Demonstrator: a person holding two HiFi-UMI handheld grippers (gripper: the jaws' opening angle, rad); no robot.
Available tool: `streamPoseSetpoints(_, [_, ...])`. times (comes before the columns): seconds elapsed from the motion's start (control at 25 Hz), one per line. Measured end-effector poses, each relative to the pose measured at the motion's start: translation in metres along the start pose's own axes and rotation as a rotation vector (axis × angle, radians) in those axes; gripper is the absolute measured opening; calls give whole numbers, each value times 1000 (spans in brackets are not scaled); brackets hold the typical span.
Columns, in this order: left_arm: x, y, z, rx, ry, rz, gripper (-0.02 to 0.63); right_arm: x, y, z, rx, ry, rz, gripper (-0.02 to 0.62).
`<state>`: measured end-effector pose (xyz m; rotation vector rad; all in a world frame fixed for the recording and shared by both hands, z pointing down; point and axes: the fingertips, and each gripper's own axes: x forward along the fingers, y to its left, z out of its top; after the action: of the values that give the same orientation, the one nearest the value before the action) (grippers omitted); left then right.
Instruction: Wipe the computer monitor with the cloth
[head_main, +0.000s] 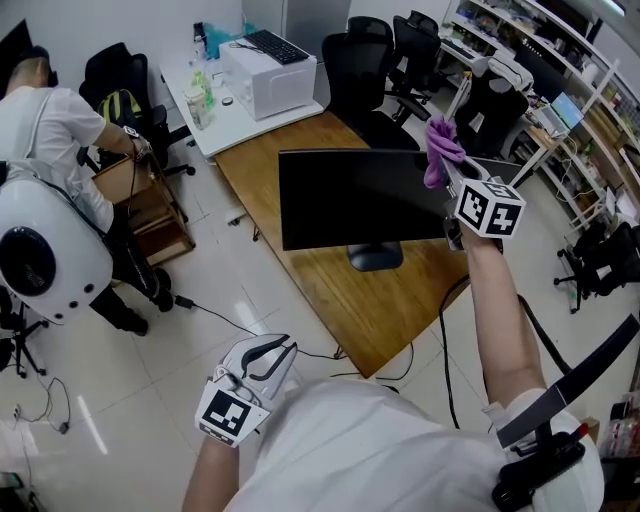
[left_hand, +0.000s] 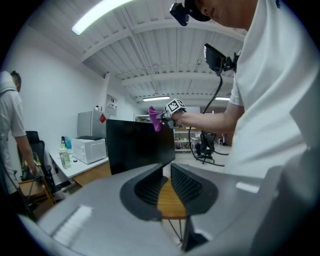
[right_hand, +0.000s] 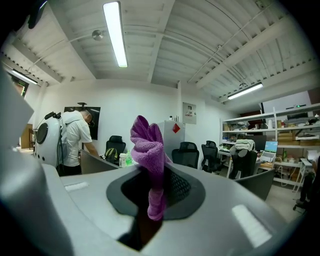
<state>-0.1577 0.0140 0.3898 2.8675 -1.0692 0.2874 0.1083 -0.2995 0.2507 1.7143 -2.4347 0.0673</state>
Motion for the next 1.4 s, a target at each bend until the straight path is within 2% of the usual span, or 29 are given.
streamPoseSetpoints(0.6, [-51, 15, -21, -20, -9, 48, 70, 18, 92, 11, -19, -22, 90, 49])
streamPoseSetpoints(1.4, [-86, 29, -32, -48, -17, 131, 70, 44, 214, 28, -44, -42, 293, 48])
